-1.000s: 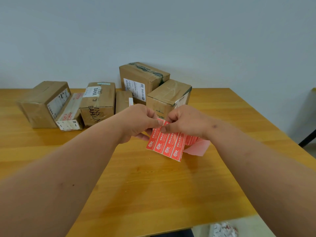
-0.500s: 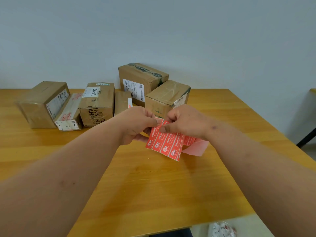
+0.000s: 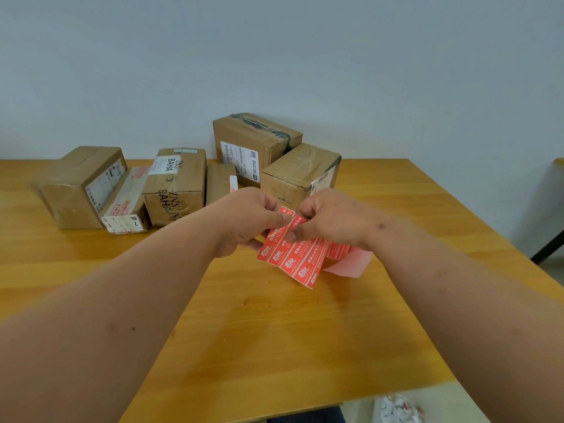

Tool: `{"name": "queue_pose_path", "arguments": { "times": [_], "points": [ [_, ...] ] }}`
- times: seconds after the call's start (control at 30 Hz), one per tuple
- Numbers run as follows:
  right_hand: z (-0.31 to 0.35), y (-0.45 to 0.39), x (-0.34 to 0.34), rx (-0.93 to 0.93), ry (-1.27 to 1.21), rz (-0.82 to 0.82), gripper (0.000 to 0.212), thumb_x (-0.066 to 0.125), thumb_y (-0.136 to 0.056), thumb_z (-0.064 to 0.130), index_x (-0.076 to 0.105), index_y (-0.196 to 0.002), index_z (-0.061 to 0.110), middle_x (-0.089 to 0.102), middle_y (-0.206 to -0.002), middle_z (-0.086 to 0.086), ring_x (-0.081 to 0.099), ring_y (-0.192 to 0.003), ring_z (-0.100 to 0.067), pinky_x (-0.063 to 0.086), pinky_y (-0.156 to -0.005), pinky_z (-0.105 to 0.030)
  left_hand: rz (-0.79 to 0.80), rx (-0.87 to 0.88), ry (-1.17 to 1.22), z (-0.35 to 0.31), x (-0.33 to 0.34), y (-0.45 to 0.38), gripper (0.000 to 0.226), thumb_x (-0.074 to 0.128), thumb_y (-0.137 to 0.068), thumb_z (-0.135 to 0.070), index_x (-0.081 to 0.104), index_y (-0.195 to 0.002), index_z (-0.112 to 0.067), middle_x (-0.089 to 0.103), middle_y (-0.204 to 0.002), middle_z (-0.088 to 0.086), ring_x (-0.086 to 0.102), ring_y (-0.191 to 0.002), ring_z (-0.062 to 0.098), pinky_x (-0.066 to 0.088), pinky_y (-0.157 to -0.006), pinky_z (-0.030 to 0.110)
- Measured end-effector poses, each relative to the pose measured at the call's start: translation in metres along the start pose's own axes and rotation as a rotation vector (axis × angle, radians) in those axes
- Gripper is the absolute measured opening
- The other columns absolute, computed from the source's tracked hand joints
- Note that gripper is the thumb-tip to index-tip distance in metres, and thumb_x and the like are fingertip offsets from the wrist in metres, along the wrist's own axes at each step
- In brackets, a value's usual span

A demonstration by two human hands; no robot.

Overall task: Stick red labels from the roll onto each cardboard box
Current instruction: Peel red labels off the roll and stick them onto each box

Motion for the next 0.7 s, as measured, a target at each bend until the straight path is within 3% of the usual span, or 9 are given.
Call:
{"name": "queue_pose_path", "arguments": {
  "times": [0.23,0.53,0.7],
  "points": [
    [0.002,0.0009,0.0015,-0.021,0.047,-0.033,0.011,0.073,-0.083,0.03,0.066,-0.08,0.023,0.07,-0.082,0.008,0.068,-0.074,-0.005,0.045,-0.06,-0.017,0.0,-0.03,0.098,0.0079,0.0004,-0.0021,0.031,0.062,-0.094,-0.027,0.062,-0.108,0.0,0.075,-0.093,0.012,0.072,-0.087,0.02,0.058,-0.069,0.033],
    [0.0003,0.0001,0.0004,0.016,-0.011,-0.011,0.017,0.076,-0.08,0.029,0.072,-0.094,0.021,0.072,-0.088,0.006,0.068,-0.077,-0.005,0.051,-0.068,-0.019,0.006,0.005,0.081,0.0061,-0.0033,0.0029,0.031,0.065,-0.09,-0.035,0.067,-0.1,-0.006,0.075,-0.091,0.009,0.073,-0.084,0.019,0.058,-0.063,0.027],
    [0.0015,-0.001,0.0005,0.03,-0.016,0.0,0.02,0.077,-0.078,0.03,0.072,-0.094,0.019,0.073,-0.088,0.005,0.07,-0.076,-0.007,0.052,-0.066,-0.021,-0.004,-0.004,0.087,0.0079,-0.0041,0.0027,0.021,0.066,-0.091,-0.026,0.066,-0.099,-0.007,0.075,-0.092,0.009,0.073,-0.084,0.018,0.058,-0.063,0.028]
  ]
}}
Point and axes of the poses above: each hand's wrist, its own y-axis away from the middle knuckle, its own x-axis out of the palm, z = x × y, the point moved 2 cm from there along -y, towards the middle knuckle
